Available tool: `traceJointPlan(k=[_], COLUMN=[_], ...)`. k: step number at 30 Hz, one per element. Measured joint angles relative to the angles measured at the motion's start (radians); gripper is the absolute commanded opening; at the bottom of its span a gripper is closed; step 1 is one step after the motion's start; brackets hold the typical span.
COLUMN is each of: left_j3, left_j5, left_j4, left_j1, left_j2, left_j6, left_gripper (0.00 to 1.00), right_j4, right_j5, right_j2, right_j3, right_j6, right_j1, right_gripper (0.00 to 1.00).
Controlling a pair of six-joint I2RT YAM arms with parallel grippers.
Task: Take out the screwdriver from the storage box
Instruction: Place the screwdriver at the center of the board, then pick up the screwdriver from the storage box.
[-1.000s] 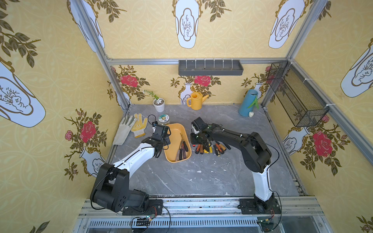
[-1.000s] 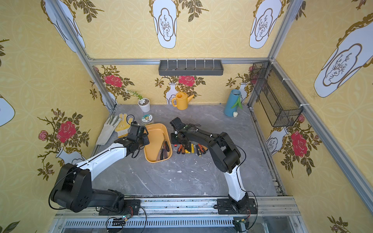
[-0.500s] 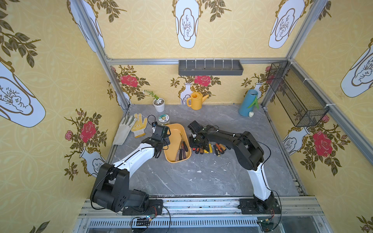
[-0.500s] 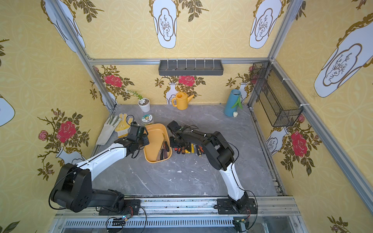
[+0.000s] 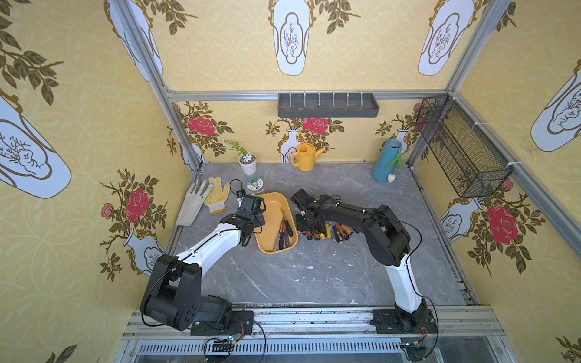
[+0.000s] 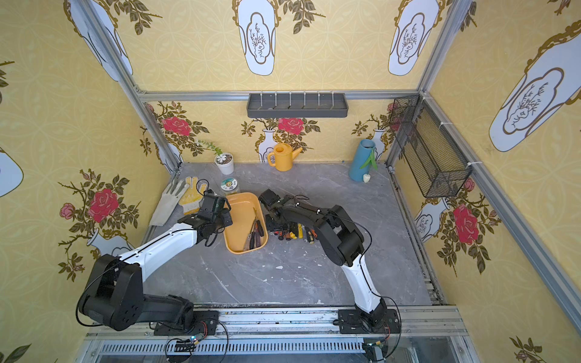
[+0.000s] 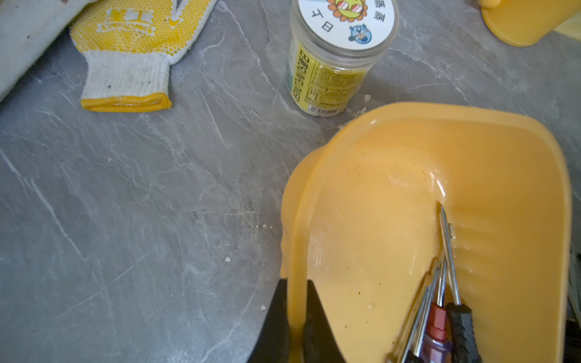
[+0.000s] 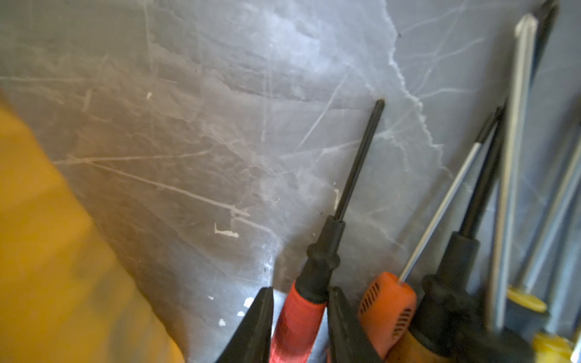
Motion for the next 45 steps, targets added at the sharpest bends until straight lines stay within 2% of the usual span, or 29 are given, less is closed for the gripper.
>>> traceJointPlan(k=[5, 15, 22, 26, 27, 28, 30, 45], left_j3=[0.0, 0.0, 0.008, 0.011, 0.011, 0.011, 0.011, 0.011], left_j5=[0.0, 0.01, 0.019, 0.022, 0.022, 0.023, 0.023, 0.025], left_j4=[0.0, 0.008, 0.022, 0.027, 0.026, 0.026, 0.026, 0.024], left_j1=[0.0, 0.0, 0.0, 0.0, 0.0, 0.0, 0.0, 0.0], left_j2=[0.0, -0.003, 0.002, 0.002, 0.002, 0.002, 0.002, -0.009], left_j6=[0.0, 0.0, 0.0, 0.0, 0.0, 0.0, 0.0, 0.0], left_gripper=[0.0, 0.0, 0.0, 0.0, 0.0, 0.0, 0.0, 0.0], right_j4=[0.01, 0.12, 0.148, 0.137, 0.123, 0.11, 0.072, -0.161], right_j5=[-0.001, 0.01, -0.009, -0.027, -0.031, -0.034, -0.029, 0.137], right_j2=[-0.05, -0.224, -0.244, -0.214, -0.199, -0.185, -0.142, 0.081], right_j3=[-0.023, -0.097, -0.067, -0.021, -0.003, 0.015, 0.066, 0.295], right_j6=[-0.002, -0.048, -0.103, -0.137, -0.053, -0.153, -0.169, -0.178], right_j1=[0.004, 0.039, 0.09, 0.122, 0.129, 0.136, 0.153, 0.167], right_gripper=[0.43, 0.44, 0.44, 0.44, 0.44, 0.44, 0.45, 0.45])
